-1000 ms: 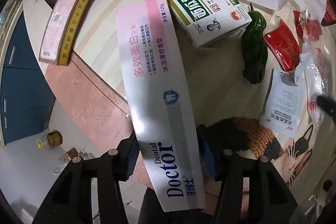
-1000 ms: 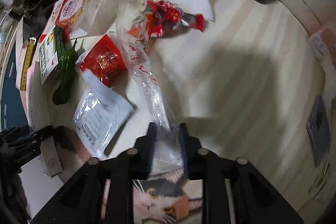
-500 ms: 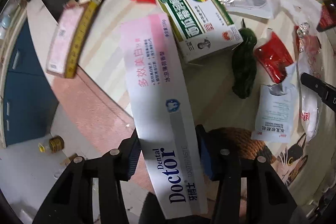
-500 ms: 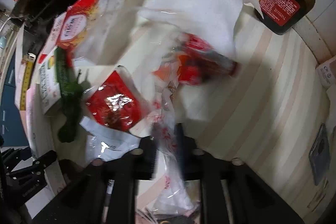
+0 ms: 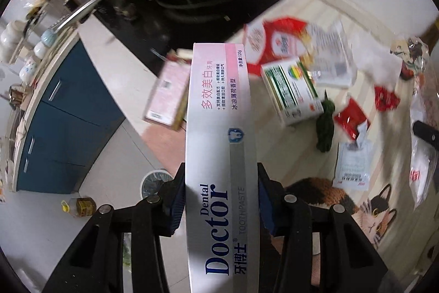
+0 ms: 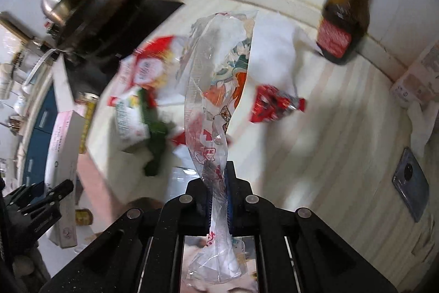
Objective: Collect trash
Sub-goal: 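Carry the box and bag over the white bin and open both tools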
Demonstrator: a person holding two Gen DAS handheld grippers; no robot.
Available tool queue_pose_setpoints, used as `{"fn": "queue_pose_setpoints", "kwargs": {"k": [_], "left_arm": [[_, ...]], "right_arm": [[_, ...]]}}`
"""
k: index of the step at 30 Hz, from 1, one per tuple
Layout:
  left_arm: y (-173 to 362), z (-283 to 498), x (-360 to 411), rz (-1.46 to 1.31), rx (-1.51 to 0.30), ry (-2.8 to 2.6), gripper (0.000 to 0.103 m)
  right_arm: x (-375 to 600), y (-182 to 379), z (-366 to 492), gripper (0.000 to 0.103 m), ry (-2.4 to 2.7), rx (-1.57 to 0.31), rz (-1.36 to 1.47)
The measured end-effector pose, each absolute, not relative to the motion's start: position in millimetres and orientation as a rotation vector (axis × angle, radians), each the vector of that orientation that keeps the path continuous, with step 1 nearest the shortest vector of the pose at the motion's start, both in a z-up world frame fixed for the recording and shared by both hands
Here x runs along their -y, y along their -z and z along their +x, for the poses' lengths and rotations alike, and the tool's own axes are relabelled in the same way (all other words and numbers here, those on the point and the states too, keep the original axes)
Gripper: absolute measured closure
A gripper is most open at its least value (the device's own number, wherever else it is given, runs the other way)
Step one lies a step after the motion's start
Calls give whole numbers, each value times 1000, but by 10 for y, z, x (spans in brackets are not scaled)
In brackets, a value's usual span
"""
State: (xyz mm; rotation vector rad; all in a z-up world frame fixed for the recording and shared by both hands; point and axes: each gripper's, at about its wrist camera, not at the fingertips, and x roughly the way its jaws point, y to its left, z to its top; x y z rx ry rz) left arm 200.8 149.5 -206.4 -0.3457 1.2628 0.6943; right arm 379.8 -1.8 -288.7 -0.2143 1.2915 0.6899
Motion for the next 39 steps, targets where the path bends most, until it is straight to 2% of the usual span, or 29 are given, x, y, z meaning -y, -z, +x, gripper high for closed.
{"fn": "queue_pose_setpoints", "kwargs": {"k": [5, 10, 14, 18, 23, 25, 34, 39], "left_arm": [[1950, 1613, -1773, -376, -1187, -716, 61], [1904, 1119, -2125, -432, -1133, -762, 61], [2028, 567, -2458, -491, -1125, -813, 61], [2405, -152, -2889, -590, -1139, -887, 61], [3392, -1096, -3514, -745, -1222, -980, 61], [3878, -1413, -3738, -807, -1256, -1010, 61], [6847, -2237, -4459, -1207, -1377, -907, 61], [7944, -2336, -4621, -1342, -1405, -795, 59]], "right_arm": [[-292, 2450, 3437, 95, -797, -1242, -215], [-857, 2243, 2888, 95, -921, -1218, -273], [-1315, 2313, 2303, 95, -993, -1234, -310], [-1840, 2633, 1548, 95, -1072, -1276, -401], [-2470, 3553, 603, 95, -1142, -1391, -545], [-2696, 4153, 211, 95, -1150, -1452, -612], [-3244, 7200, -819, 95, -1104, -1774, -747], [-3430, 8506, -1017, 95, -1057, -1941, -790]]}}
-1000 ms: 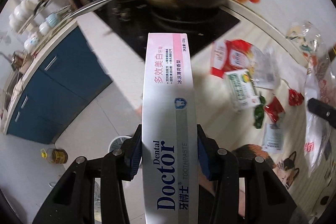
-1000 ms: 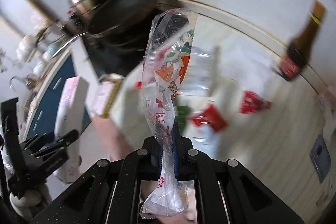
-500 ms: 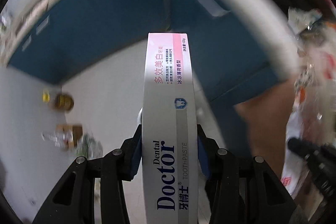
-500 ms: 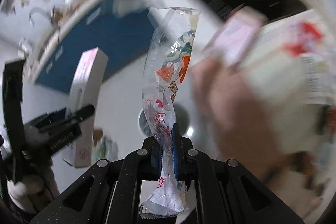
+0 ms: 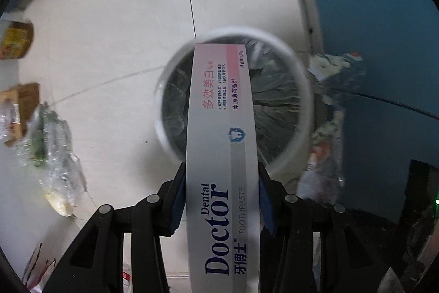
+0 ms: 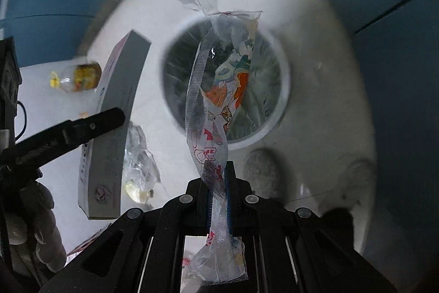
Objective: Collect trash
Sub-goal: 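Carry the box and bag over the white bin and open both tools, then grasp the red-white medicine box with the left tool while the right tool grasps the green box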
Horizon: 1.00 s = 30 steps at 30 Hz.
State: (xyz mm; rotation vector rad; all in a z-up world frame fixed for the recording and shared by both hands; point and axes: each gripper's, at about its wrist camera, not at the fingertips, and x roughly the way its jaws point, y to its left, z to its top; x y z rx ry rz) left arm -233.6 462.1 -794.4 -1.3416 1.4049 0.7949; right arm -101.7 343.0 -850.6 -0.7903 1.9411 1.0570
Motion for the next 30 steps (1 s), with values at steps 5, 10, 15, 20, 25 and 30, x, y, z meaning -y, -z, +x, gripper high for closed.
{"fn": "queue_pose_setpoints", "kwargs": {"k": [5, 10, 15, 20, 25, 30], "left_arm": [[8340, -2508, -4719, -1343, -1427, -799, 31], [8239, -2632, -4745, -1262, -1412, -873, 11], [7865, -2694, -4717, -1107, -1400, -1011, 9], [7427, -2691, -4604, -1007, -1380, -1121, 7], [7165, -2737, -4498, -966, -1365, -1209, 6], [7268, -2768, -4381, -1023, -1419, -1196, 6]], "right_arm": [[-3689, 9252, -1112, 87, -1049, -2011, -871], [-3826, 9330, -1087, 34, -1047, -1964, -889], [-3906, 9067, -1021, 5, -1044, -1820, -917], [-3861, 8598, -929, 1, -1039, -1646, -942], [-3752, 8206, -759, 1, -1017, -1559, -922], [-3688, 8355, -802, 36, -975, -1698, -875]]}}
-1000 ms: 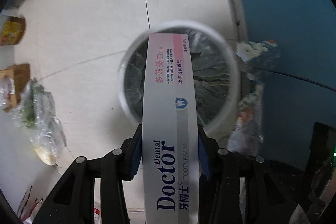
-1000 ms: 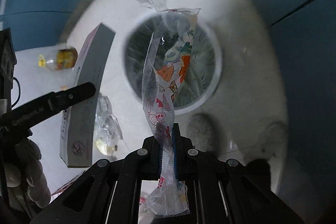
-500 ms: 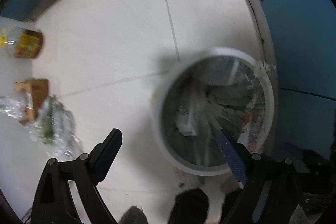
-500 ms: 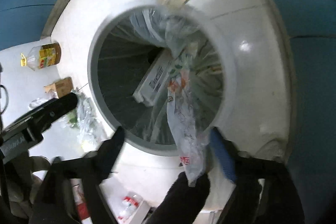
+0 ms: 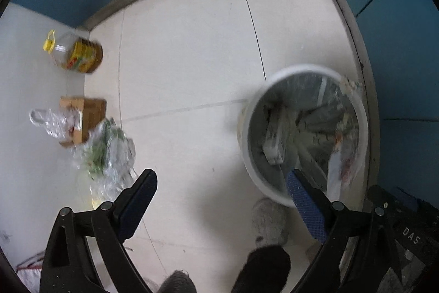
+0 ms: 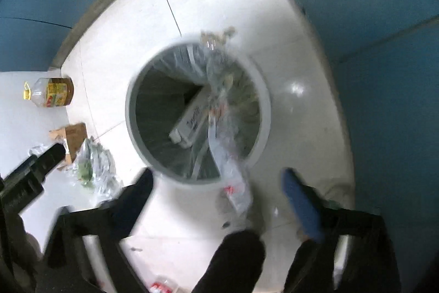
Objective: Collect trash
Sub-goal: 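Grasp the red-white medicine box with the left tool while the right tool grasps the green box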
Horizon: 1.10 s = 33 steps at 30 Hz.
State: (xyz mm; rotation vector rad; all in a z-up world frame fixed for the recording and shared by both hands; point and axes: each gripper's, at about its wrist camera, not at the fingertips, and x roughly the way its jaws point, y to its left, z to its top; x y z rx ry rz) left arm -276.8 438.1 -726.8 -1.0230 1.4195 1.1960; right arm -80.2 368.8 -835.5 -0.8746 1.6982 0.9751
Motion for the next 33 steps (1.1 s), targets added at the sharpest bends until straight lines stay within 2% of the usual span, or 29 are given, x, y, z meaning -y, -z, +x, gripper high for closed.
{"fn": "queue_pose_setpoints", "kwargs": {"k": [3, 6, 7, 8, 10, 16, 20, 27, 30, 33], "left_arm": [[6990, -2733, -4264, -997, -1404, -1204, 6], [6471, -2684, -4154, -987, -1376, -1186, 6], [6226, -2666, -4113, -981, -1359, -1182, 7], [6025, -2648, -4085, -1004, -1353, -1173, 7], [5374, -2590, -4007, -962, -1307, -1169, 7], [3673, -2305, -3718, -811, -1163, -1131, 6], [2826, -1893, -3445, -719, -1088, -1038, 6], [2217, -547, -3056, -514, -1072, -863, 6], [2233, 48, -2914, -430, -1111, -804, 6], [2467, 711, -2825, -353, -1184, -725, 6]], "right_arm": [[-3661, 8065, -817, 36, -990, -1600, -912], [-3625, 7493, -803, 26, -1013, -1507, -922], [-3604, 7229, -781, 20, -1030, -1492, -906], [-3583, 6945, -766, 11, -1053, -1477, -893], [-3537, 6385, -729, 0, -1087, -1436, -869], [-3217, 4581, -521, 0, -1171, -1341, -723], [-2786, 3496, -69, 0, -1143, -1314, -561], [-1735, 2483, 1212, 0, -870, -1269, -296], [-1268, 2463, 1852, 0, -727, -1269, -230], [-955, 2668, 2513, 0, -620, -1290, -185]]}}
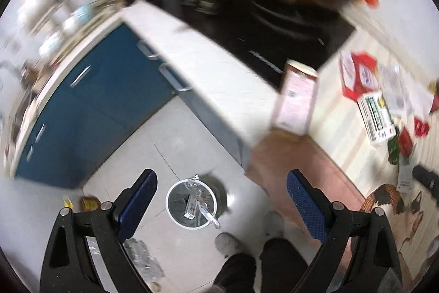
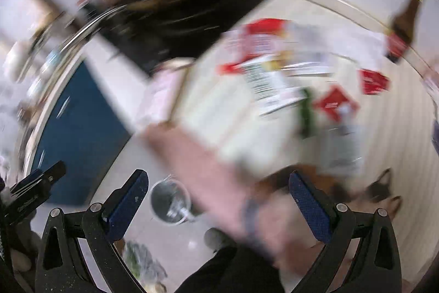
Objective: Collect trash
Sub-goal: 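Grasp the red-white medicine box with the left tool while the right tool grasps the green box, then carry both boxes over the white bin and open both tools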
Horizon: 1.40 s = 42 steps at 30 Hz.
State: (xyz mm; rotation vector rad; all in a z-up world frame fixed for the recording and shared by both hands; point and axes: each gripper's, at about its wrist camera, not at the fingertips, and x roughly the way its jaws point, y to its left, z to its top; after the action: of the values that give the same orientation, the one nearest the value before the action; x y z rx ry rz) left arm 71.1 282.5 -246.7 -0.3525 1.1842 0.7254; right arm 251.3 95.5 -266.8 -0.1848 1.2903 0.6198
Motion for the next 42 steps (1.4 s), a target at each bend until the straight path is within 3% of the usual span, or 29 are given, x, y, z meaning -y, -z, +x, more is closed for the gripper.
{"fn": "queue_pose_setpoints", "kwargs": {"k": [5, 13, 15, 17, 19, 21, 32, 42], "left_arm": [[2927, 1626, -2756, -277, -1325, -641, 6], [3398, 2369, -2865, -274, -1465, -583, 7], [3453, 2432, -2907, -288, -1479, -603, 8], [3476, 2458, -2954, -309, -1482, -617, 27], [3470, 2461, -2982, -310, -1480, -622, 43], [3456, 2462, -2973, -312, -1476, -625, 44], [2835, 2036, -2765, -331, -1285, -693, 45], [2061, 1226, -2761, -412, -1055, -760, 45]], "right_arm": [[-1156, 3063, 3253, 0, -618, -1321, -204], [-1716, 3545, 3462, 2, -678, -1289, -366], [-1779, 3637, 3462, 12, -683, -1296, -398], [-1809, 3725, 3467, 30, -691, -1314, -412], [-1815, 3723, 3473, 30, -704, -1306, -400], [-1824, 3721, 3485, 31, -708, -1294, -404], [-1666, 3389, 3514, 33, -742, -1234, -325], [-1618, 2436, 2964, 34, -815, -986, -389]]}}
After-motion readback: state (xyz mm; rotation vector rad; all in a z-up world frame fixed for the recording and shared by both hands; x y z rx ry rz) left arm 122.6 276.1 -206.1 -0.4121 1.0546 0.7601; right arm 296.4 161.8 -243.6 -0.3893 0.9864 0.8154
